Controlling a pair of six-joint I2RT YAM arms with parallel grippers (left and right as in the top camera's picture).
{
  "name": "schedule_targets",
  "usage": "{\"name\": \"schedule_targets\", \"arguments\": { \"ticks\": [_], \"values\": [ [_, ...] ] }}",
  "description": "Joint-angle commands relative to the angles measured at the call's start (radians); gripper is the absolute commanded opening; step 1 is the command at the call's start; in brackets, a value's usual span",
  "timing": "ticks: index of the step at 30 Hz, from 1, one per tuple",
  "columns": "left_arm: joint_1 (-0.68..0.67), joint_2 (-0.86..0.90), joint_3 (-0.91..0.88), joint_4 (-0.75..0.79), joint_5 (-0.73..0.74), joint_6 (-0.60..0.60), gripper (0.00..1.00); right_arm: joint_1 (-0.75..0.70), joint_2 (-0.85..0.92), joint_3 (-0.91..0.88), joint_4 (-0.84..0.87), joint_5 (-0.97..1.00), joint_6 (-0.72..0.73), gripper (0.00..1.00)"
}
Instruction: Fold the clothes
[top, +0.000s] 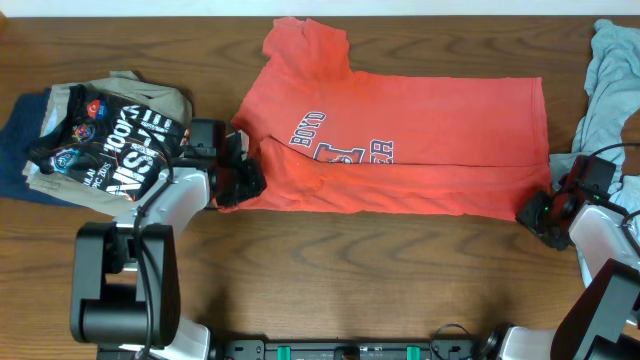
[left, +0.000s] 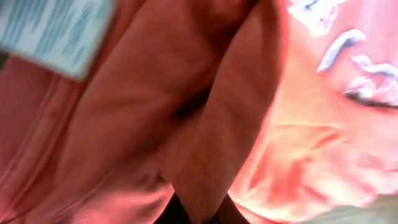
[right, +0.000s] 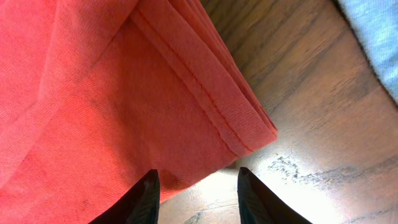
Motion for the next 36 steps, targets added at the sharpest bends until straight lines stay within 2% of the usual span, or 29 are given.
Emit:
{"name": "schedule_targets", "arguments": {
  "ticks": [1, 6, 10, 13, 16, 18, 19, 20, 21, 22, 24, 30, 34, 36],
  "values": [
    [0.005, -0.051, 0.074, 0.006, 0.059, -0.032, 0.06, 0.007, 0.001, -0.005, 0.002, 0.019, -0.011, 0.39],
    [0.005, -0.061, 0.111, 0.017, 0.059, -0.051, 0.06, 0.007, 0.001, -0.005, 0.002, 0.019, -0.011, 0.39],
    [0.005, -0.061, 0.111, 0.099, 0.059, -0.129, 0.06, 0.007, 0.001, -0.005, 0.004, 0.019, -0.011, 0.39],
    [0.005, -0.061, 0.111, 0.291, 0.059, -0.187, 0.06, 0.007, 0.001, -0.005, 0.005, 0.019, -0.011, 0.39],
    [0.005, -0.061, 0.111, 0.499, 0.06, -0.318, 0.07, 0.007, 0.001, -0.005, 0.003, 0.019, -0.011, 0.39],
    [0.005, -0.061, 0.111, 0.555, 0.062, -0.361, 0.08, 0.007, 0.001, -0.005, 0.001, 0.019, -0.012, 0.39],
    [0.005, -0.061, 0.111, 0.553, 0.063, -0.363, 0.27, 0.007, 0.001, -0.005, 0.0, 0.019, -0.011, 0.39],
    [0.005, -0.061, 0.111, 0.525, 0.063, -0.358, 0.53, 0.007, 0.001, -0.005, -0.002, 0.019, -0.011, 0.39],
    [0.005, -0.061, 0.111, 0.48, 0.063, -0.335, 0.7, 0.007, 0.001, -0.005, -0.002, 0.019, -0.012, 0.39],
    [0.005, -0.061, 0.111, 0.421, 0.062, -0.292, 0.81, 0.007, 0.001, -0.005, -0.002, 0.019, -0.012, 0.39],
    [0.005, -0.06, 0.111, 0.293, 0.048, -0.198, 0.96, 0.007, 0.001, -0.005, -0.001, 0.019, -0.011, 0.39],
    [0.005, -0.06, 0.111, -0.035, -0.185, -0.029, 0.99, 0.007, 0.001, -0.005, -0.002, 0.019, -0.011, 0.39],
    [0.005, -0.06, 0.11, -0.125, -0.375, -0.018, 0.99, 0.007, 0.001, -0.005, -0.006, 0.019, -0.011, 0.39],
    [0.005, -0.06, 0.11, -0.135, -0.416, -0.018, 0.99, 0.007, 0.001, -0.005, -0.006, 0.019, -0.011, 0.39]
  ]
}}
